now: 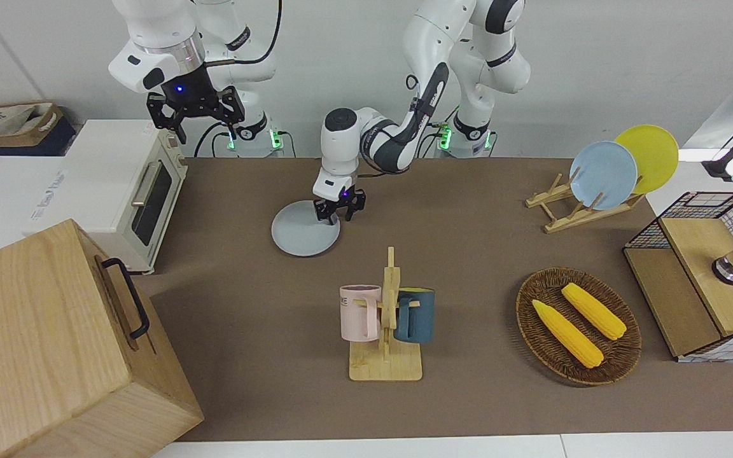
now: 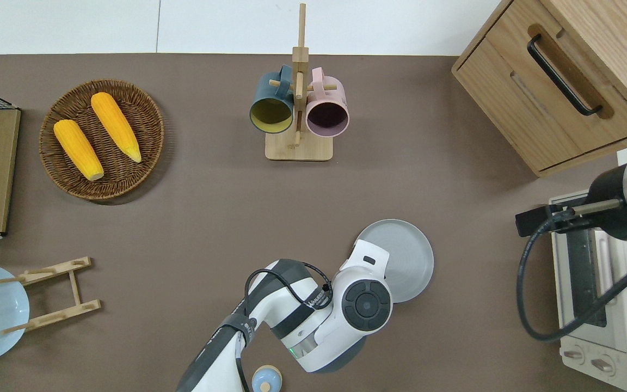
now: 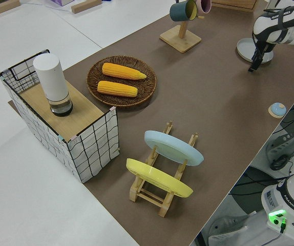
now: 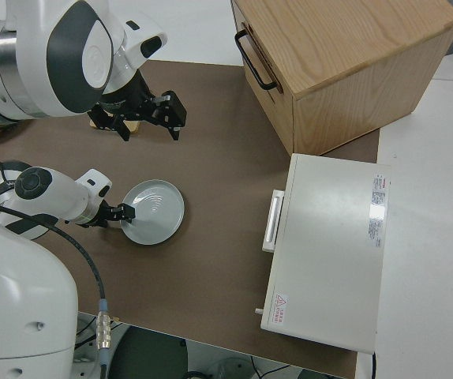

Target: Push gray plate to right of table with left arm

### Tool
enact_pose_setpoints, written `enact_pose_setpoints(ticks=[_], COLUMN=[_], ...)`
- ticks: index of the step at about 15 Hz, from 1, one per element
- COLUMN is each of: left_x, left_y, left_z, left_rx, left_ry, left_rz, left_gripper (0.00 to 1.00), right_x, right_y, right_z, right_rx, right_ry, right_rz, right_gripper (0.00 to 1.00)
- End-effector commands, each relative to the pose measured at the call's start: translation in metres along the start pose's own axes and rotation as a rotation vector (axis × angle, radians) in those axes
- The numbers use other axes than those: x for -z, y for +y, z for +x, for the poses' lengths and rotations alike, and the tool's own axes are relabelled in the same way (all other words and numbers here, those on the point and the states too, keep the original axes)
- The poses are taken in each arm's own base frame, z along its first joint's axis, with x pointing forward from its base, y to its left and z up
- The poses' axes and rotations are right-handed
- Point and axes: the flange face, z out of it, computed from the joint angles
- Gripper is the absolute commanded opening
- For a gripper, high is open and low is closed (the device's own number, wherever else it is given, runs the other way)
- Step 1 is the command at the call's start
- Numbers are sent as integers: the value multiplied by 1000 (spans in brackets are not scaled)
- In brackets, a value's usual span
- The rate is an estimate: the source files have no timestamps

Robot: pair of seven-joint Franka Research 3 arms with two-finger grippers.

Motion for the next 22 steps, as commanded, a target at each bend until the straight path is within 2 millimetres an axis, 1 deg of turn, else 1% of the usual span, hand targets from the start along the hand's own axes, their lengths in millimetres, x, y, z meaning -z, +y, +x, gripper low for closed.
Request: enact_pose_setpoints(ticks=[1,3,4,6,7,8,10,12,14,15,17,19,20,22], left_x=[0,17,31,61,78,90,118,146,175,199,229,252,260,278], left_y=[1,-3,-6,-14,-15,-18,-29,-41,-58,-73,-93,-110,-121,-144], left_z=[4,9,16,38,44,49,64,72,85,94,107,117,125,145], left_rx=[9,5,9,6,-10,-24,-33,-53,-59,-56,-69,-114,-146,-210], left_ry=[13,20,26,30,25,18,15,8,-21,-42,-45,-62,-81,-107], left_rz=[32,41,39,44,56,79,91,123,144,140,141,158,173,175], left_gripper=[1000,1000,1000,1000,1000,1000,1000,1000,1000,1000,1000,1000,1000,1000], right_x=[4,4,4,4,4,4,4,4,4,4,4,4,4,4], right_y=[2,2,2,1,1,2,2,2,1,1,2,1,1,2], right_z=[-3,-3,-3,-3,-3,-3,-3,-3,-3,-3,-3,-3,-3,-3], right_rx=[-6,-6,-6,-4,-4,-6,-6,-6,-6,-4,-6,-4,-6,-6], right_ry=[-4,-4,-4,-4,-4,-4,-4,-4,-4,-4,-4,-4,-4,-4], right_rz=[10,10,10,10,10,10,10,10,10,10,10,10,10,10], right_gripper=[983,983,983,983,983,983,983,983,983,983,983,983,983,983])
